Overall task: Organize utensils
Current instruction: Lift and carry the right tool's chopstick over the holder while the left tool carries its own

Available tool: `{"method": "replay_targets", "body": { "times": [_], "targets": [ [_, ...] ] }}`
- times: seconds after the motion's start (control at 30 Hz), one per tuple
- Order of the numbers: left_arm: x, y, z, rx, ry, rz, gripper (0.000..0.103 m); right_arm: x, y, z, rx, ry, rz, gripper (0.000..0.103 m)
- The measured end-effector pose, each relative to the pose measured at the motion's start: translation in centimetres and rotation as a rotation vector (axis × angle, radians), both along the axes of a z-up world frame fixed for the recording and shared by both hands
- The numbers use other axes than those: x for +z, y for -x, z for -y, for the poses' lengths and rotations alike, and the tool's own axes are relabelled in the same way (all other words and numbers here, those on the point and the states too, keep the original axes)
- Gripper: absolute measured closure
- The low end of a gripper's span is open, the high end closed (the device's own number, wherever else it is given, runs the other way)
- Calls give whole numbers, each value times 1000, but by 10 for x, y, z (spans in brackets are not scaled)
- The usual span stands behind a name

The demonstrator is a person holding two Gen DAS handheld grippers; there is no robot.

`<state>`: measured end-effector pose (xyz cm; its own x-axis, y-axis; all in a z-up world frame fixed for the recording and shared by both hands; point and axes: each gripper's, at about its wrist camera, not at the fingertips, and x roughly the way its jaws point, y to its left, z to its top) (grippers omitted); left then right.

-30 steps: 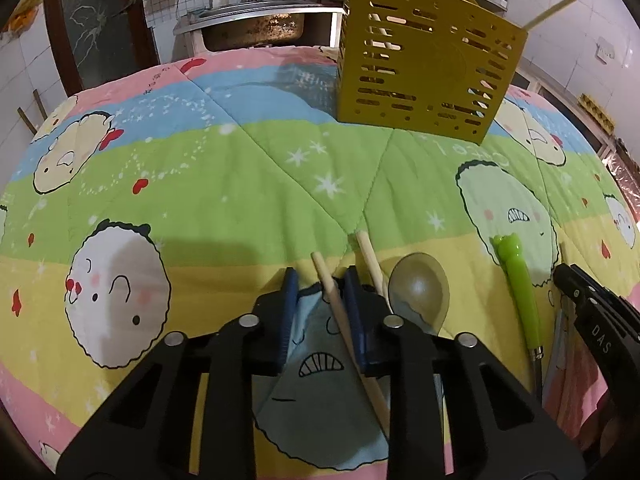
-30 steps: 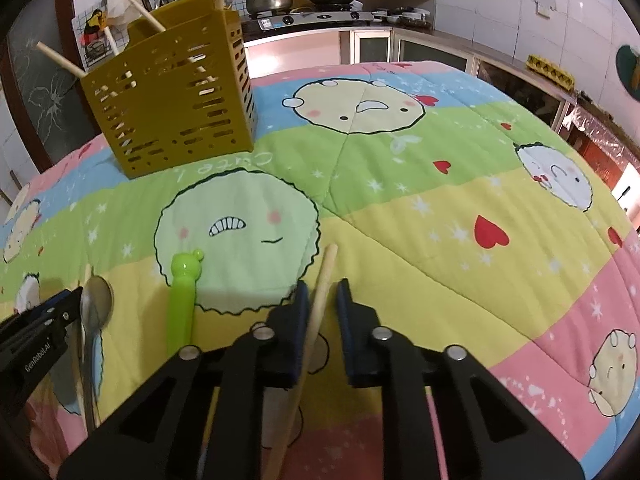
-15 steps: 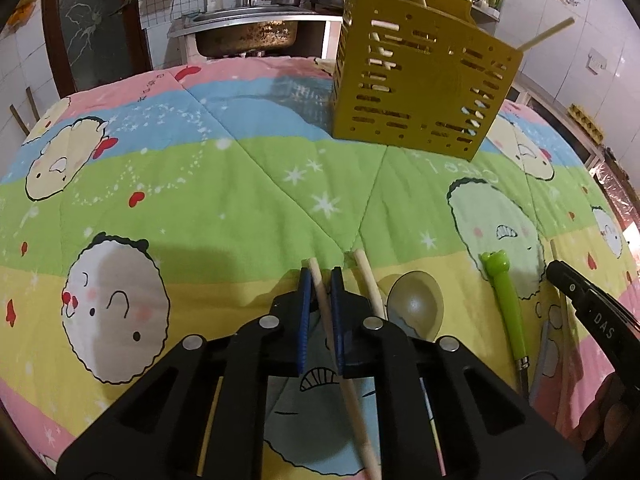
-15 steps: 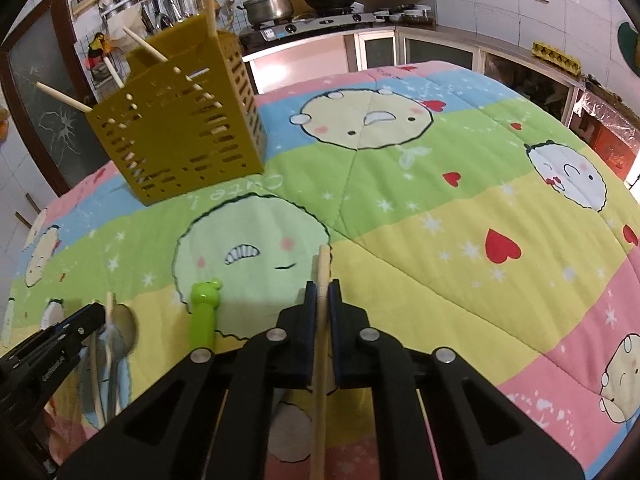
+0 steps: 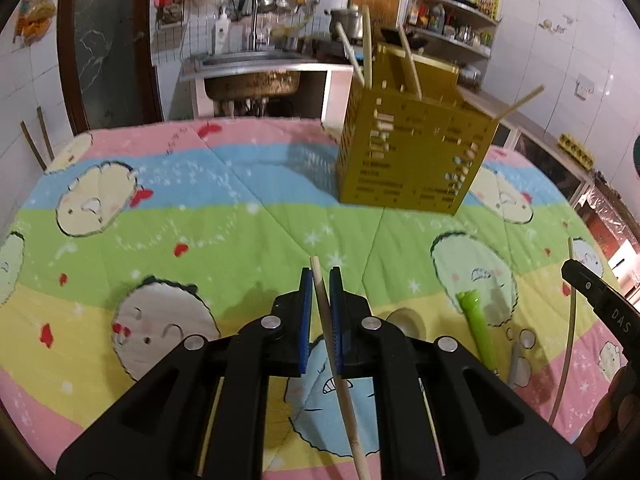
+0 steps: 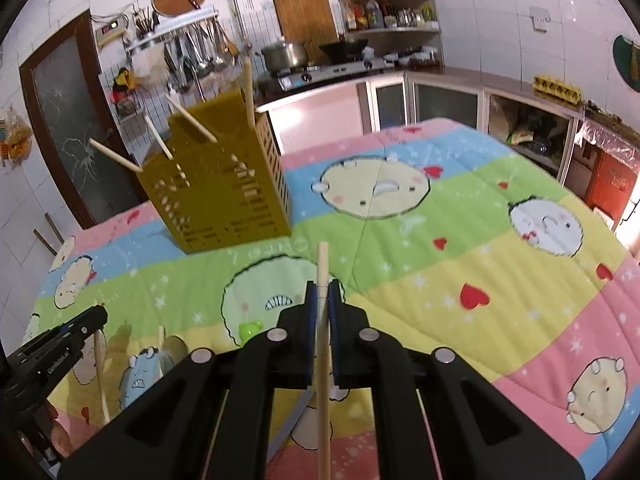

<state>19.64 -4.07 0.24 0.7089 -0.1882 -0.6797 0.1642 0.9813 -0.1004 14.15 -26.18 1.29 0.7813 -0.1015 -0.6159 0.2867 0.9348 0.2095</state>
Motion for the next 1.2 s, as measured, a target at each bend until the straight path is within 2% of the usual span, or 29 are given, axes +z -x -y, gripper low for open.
{"method": "replay_targets", "body": {
  "times": [0.37,0.73,1.2],
  "targets": [
    [36,38,-5,-7,-12,171,97,33,30,-1,21,20,147,97],
    [48,68,-14,0,1,252,97,52,65,-18,36,85,257,97],
    [62,102,-18,-7,-6,371,97,64,107,-32,35,147,352,97]
  ]
}}
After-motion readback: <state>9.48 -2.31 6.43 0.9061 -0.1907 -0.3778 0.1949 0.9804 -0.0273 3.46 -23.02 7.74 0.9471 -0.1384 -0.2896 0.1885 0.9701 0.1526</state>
